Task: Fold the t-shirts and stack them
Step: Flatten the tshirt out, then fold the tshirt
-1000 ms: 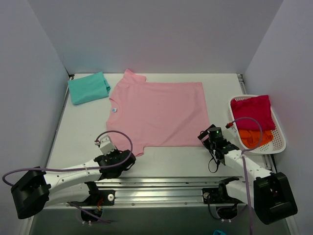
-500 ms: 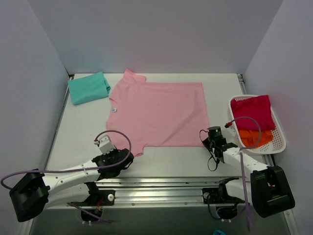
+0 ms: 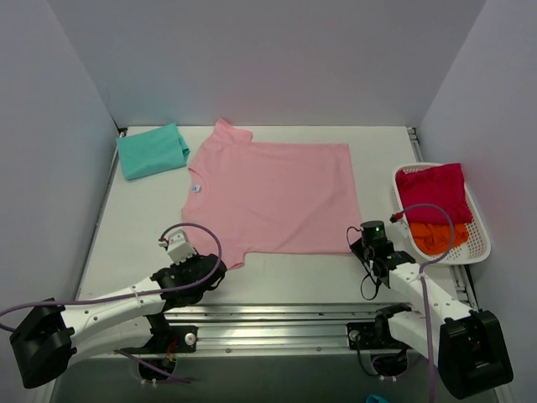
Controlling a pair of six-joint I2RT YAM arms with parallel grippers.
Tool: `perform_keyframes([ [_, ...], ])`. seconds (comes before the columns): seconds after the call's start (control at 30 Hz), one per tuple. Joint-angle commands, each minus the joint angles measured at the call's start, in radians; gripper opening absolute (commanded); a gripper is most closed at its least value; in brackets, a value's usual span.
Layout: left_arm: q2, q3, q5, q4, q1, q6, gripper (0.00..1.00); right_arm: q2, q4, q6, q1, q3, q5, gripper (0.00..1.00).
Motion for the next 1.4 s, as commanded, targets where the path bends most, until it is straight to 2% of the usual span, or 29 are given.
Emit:
perform_keyframes([
  [0.0,-0.032,0.056,-0.016,-0.038,0.006,0.030,0.02,-0.081,-0.120,0.001,-0.004,0.005,0.014,0.00],
  [0.27,-0.044,0.105,-0.024,-0.078,0.006,0.067,0.02,-0.158,-0.206,-0.011,-0.004,0.037,0.035,0.00],
  [0.73,-0.061,0.234,0.005,-0.085,0.046,0.202,0.02,-0.184,-0.216,-0.049,-0.005,0.094,0.031,0.00],
  [1.07,-0.006,0.346,0.085,-0.018,0.201,0.335,0.02,-0.006,-0.122,-0.108,-0.008,0.192,0.053,0.00],
  [1.37,0.184,0.426,0.197,0.138,0.351,0.457,0.02,0.152,-0.075,-0.126,-0.021,0.311,0.058,0.00],
])
